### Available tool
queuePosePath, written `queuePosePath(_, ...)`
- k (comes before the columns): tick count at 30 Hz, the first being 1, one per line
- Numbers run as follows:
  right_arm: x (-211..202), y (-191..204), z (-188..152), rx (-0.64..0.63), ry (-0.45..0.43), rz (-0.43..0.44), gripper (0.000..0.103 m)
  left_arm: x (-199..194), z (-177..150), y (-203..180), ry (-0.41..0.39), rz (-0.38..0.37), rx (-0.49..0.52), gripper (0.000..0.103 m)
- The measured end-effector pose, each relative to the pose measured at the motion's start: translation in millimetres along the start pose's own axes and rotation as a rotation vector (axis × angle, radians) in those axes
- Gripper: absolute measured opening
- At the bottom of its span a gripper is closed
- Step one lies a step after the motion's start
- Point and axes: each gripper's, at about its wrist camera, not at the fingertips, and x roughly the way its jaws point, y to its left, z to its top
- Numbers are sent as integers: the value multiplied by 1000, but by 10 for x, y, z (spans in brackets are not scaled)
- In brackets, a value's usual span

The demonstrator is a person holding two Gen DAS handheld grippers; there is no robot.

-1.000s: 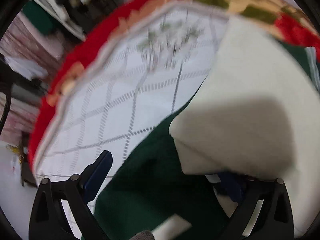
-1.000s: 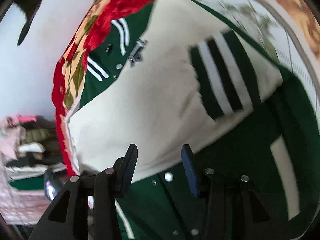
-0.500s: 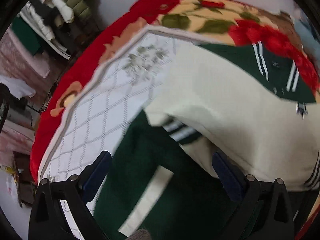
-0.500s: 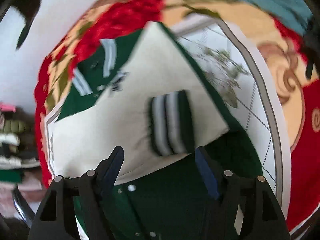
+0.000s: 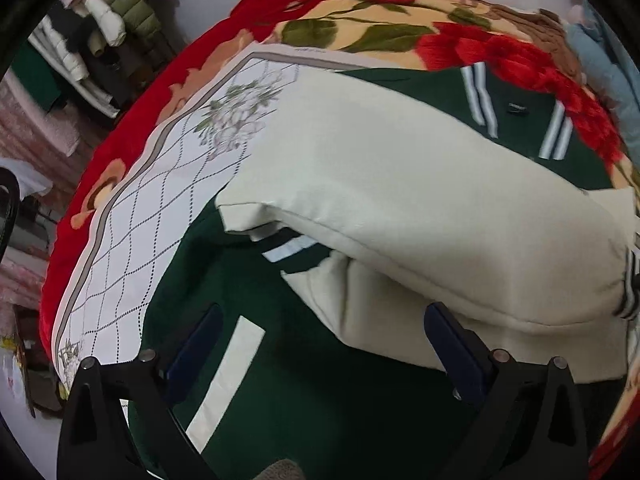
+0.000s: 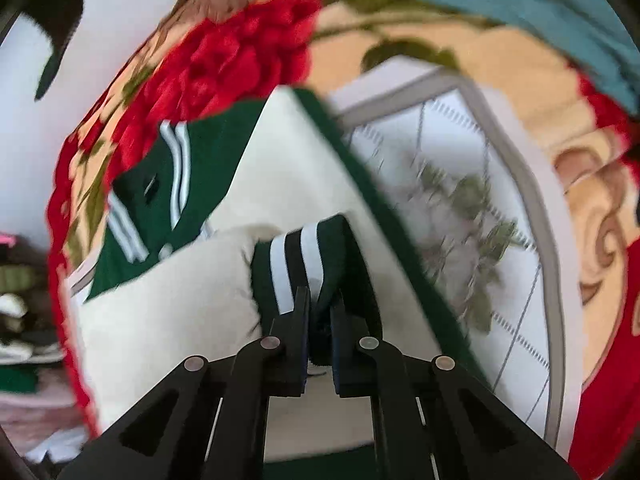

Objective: Fold large clothes

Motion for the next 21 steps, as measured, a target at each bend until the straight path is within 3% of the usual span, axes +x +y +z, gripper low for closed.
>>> queuePosePath(2, -229, -61, -127, -31, 6, 28, 18, -185, -37, -36, -35, -28, 35, 103)
queuePosePath(5, -614, -340, -560, -55, 54, 26, 74, -427, -190, -103, -103, -25, 133, 103)
queuePosePath(8, -716, -716, -1083, -54, 154, -67, 78, -516, -432, -106, -96, -15, 211, 103)
queuePosePath(12, -509, -1316, -1634, -3, 293, -118, 78, -479, -931, 18, -8, 21, 234, 103)
queuePosePath(13, -390, -1472, -1759, 13, 332, -98, 77, -447, -1058, 55, 18, 44, 225, 103)
queuePosePath(14, -294, -1567, -1827, 16, 353, -83, 66, -420, -1162, 97, 41, 65, 215, 103)
queuePosePath(15, -182, -1651, -1911, 10, 373, -56, 22, -391, -1308, 148, 72, 99, 195, 103)
queuePosePath(16, -54, -1728, -2007, 4, 407, -38, 10, -374, -1422, 195, 94, 128, 180, 103)
queuePosePath(19, -83, -1886, -2080, 100, 388, 81, 9, -388, -1720, 386, 143, 212, 129, 103)
queuePosePath(21, -145, -2022, -2144, 219, 414, 232, 7, -453, -1884, 491, 156, 265, 94, 103)
